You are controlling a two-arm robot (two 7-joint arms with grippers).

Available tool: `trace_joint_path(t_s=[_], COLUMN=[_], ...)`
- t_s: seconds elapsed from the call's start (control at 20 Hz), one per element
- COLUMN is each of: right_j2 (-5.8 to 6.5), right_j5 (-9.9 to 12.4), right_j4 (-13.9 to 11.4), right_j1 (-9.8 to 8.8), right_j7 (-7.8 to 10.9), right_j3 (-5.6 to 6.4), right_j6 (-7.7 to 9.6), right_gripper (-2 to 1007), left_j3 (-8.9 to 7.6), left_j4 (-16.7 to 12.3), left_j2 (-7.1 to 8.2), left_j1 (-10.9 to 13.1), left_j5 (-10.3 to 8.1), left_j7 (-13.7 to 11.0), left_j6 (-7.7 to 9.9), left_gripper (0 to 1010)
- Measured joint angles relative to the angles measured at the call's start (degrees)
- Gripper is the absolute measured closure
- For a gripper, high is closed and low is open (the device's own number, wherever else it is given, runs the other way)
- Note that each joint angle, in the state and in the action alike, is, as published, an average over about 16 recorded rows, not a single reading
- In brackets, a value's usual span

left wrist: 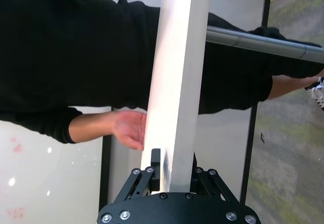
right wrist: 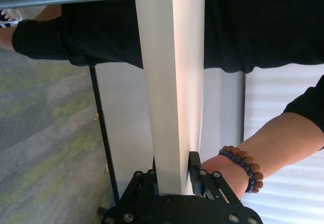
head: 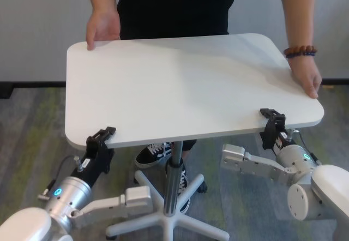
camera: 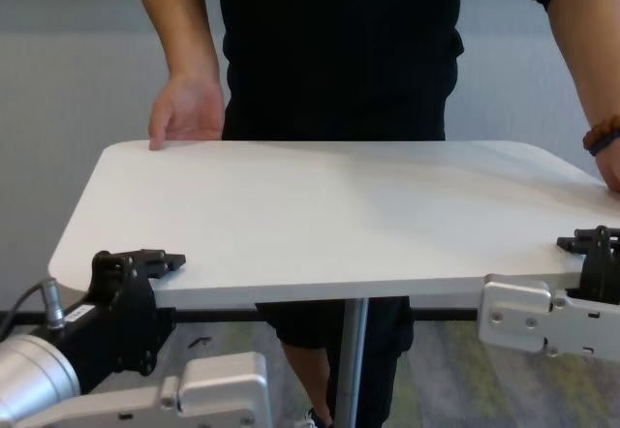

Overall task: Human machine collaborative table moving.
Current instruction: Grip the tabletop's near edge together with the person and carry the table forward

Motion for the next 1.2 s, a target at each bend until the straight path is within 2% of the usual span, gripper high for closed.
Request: trace_joint_path(t_s=[0.75,1.2], right_j2=[-1.67,-2.19], right_j5=[0.83,1.10], right_j4=[7.38,10.08], right_j1=[4.04,5.77], right_j7=[-2.18,-3.14], right_j3=[-0.63,-1.40], right_j6=[-1.95,-2.53], right_gripper=[714,714], left_j3=[2.31,2.98], left_j4=[6.47,9.81], left_j2=[-2.89,-4.22], left_j1=[-4.67,-6.82], left_j5=[0.79,0.54], left_j7=[1.55,2.41], left_j6=[0.78,0.88], left_gripper=[715,715])
